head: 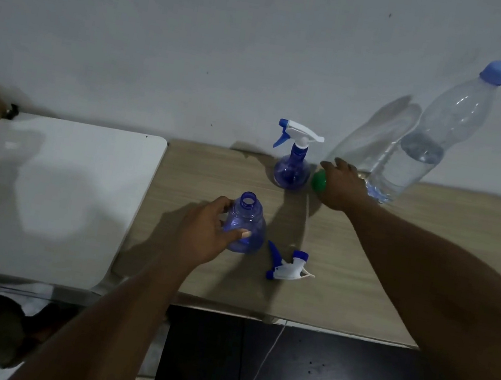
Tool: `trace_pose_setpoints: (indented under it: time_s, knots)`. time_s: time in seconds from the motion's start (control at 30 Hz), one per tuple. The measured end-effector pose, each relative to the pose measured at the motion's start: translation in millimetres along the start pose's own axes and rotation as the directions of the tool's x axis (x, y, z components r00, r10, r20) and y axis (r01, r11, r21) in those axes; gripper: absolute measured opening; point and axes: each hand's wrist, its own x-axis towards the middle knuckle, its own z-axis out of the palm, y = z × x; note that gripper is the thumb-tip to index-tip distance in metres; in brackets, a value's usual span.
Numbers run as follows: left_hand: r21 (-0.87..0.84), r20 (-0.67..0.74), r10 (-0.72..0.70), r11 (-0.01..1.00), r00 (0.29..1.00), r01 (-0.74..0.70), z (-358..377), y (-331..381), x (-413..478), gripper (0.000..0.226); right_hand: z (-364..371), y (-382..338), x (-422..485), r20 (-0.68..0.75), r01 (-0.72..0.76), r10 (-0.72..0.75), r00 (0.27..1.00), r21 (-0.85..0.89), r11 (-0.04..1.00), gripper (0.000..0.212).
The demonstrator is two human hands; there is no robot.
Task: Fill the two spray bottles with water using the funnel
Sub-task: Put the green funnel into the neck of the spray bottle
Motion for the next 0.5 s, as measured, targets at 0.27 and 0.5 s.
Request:
trace_pose_setpoints:
  time_s: [0.27,0.5]
  knots:
    - [-0.043,0.009,-0.038,0.998,0.999,0.039,-0.6,6.1,-3.2,0.048,14.2,10.6,-11.7,0.091,0.031,-0.006,0.996,-0.276,0.961,0.063]
    - [-0.048,0.009,-0.021,0.999,1.0,0.022,-0.3,5.9,-6.2,0.047,13.8,19.9,-33.8,0.177,-0.032,0.039,0.983,-0.043,0.999,0.075]
